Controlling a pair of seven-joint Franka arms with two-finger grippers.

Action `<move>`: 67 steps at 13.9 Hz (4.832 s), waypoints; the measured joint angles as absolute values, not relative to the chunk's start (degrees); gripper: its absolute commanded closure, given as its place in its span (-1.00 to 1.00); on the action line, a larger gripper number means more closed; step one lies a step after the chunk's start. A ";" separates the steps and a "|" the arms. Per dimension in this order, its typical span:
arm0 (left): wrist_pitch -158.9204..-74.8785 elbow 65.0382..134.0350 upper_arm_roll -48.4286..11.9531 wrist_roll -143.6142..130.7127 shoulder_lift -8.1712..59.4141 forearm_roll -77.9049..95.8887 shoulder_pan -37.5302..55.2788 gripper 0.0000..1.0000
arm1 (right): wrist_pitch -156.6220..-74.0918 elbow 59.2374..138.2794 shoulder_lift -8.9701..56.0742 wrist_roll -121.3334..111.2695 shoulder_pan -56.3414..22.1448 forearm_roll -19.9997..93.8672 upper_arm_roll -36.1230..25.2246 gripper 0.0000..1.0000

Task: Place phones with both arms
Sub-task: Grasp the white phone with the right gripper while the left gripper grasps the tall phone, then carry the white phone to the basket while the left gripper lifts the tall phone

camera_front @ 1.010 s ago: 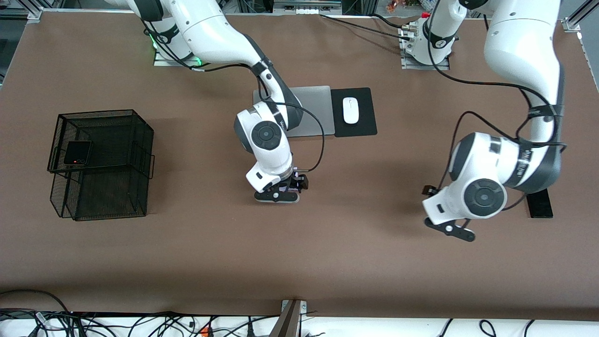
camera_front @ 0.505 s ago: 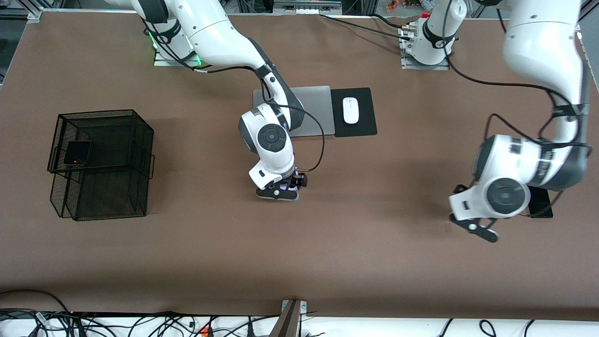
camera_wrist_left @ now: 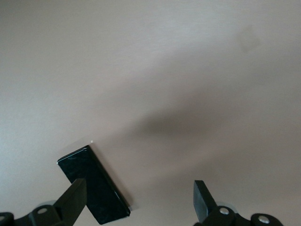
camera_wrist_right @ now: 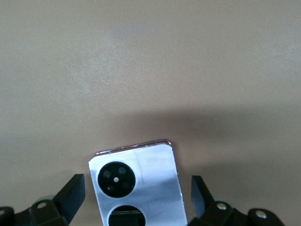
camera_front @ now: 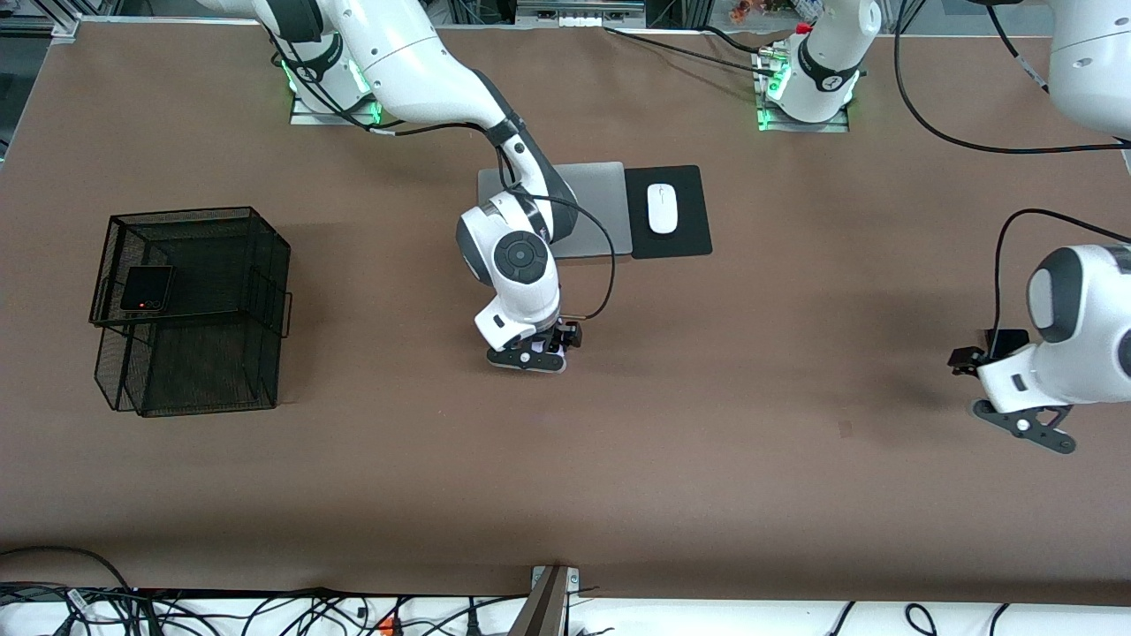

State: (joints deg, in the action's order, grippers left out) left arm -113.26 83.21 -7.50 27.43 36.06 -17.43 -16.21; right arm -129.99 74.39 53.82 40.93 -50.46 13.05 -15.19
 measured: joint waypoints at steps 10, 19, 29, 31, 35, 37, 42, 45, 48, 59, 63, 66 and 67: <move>-125.05 84.83 -7.59 29.92 40.40 -14.97 -28.87 -1.00 | -129.97 75.02 53.82 41.68 -50.80 13.05 -15.19 -1.00; -131.08 87.83 -8.18 18.54 43.58 -11.14 -31.70 -1.00 | -130.30 75.54 53.85 41.68 -50.97 13.01 -15.19 -1.00; -137.51 90.03 -8.09 17.67 46.00 -11.14 -33.88 -1.00 | -132.93 75.74 54.35 38.04 -51.57 12.70 -15.19 -1.00; -138.40 90.71 -8.09 17.55 46.54 -11.14 -33.97 -1.00 | -133.54 75.85 54.52 37.63 -51.61 12.21 -15.19 -1.00; -139.47 91.49 -8.16 17.46 46.46 -11.13 -34.68 -1.00 | -133.98 76.07 54.89 37.43 -51.65 11.77 -15.19 0.26; -139.98 91.71 -8.24 17.46 46.43 -11.13 -35.08 -1.00 | -134.09 76.06 54.88 37.39 -51.65 11.75 -15.23 0.96; -140.31 91.87 -8.36 17.41 46.42 -11.13 -35.15 -0.81 | -132.66 75.58 54.22 37.27 -51.69 11.75 -16.20 1.00; -140.38 92.01 -8.48 17.28 46.34 -11.13 -35.11 -0.46 | -120.46 73.85 48.85 36.52 -51.67 11.76 -22.32 1.00; -140.22 92.10 -8.52 17.19 45.96 -11.13 -35.09 0.05 | -106.97 73.67 39.82 29.70 -50.16 11.81 -29.31 1.00; -133.91 88.98 -8.44 13.78 45.96 -11.13 -30.63 0.37 | -86.85 81.14 29.36 -2.25 -44.87 11.88 -49.83 1.00; -125.97 83.29 -8.49 13.74 45.82 -11.13 -29.51 0.39 | -92.78 92.18 26.10 -9.98 -44.68 11.89 -54.02 1.00; -124.30 81.94 -8.52 13.67 45.52 -11.13 -29.25 0.39 | -101.17 97.00 24.88 -14.13 -44.30 11.89 -55.36 1.00; -124.22 81.94 -8.55 13.49 45.54 -11.13 -29.19 0.39 | -104.76 97.70 24.98 -15.61 -43.81 11.89 -55.41 1.00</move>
State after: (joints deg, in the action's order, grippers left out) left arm -124.22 81.94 -8.55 13.49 45.54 -11.13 -29.19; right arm -104.76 97.70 24.98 -15.61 -43.81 11.89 -55.41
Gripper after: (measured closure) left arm 0.203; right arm 0.150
